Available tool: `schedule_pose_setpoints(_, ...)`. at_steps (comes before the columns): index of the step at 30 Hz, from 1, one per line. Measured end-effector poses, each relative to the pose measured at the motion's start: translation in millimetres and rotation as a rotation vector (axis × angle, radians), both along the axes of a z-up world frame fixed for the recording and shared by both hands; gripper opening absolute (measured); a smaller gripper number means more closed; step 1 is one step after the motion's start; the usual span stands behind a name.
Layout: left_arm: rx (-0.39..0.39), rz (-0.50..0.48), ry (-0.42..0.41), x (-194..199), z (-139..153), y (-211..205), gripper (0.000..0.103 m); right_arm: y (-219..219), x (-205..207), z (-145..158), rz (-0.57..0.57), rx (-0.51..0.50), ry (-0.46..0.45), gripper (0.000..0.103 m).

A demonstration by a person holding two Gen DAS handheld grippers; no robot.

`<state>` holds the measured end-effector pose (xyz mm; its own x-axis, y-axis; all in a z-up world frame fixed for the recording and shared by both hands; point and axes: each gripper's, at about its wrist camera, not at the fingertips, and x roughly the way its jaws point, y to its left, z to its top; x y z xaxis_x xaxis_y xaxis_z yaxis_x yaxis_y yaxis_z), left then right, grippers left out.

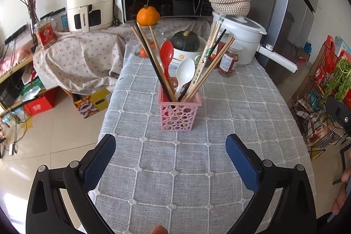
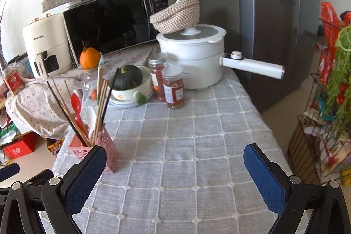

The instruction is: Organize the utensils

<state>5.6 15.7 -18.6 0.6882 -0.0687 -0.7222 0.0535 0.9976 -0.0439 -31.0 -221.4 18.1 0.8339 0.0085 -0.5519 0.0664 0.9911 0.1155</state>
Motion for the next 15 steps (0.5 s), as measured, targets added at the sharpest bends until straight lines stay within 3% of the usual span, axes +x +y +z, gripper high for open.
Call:
schedule_pose_setpoints(5,0.031,-0.078,-0.017,-6.6,2.2,-18.0,0.102,-12.0,1.7,-8.5,-0.01,-0.015,0.049,0.102)
schedule_pose_setpoints(15,0.04,-0.095,0.006,-4.3,-3.1,-26.2,0.102,-14.5,3.6,-18.9,0.003,-0.028,0.111,0.102)
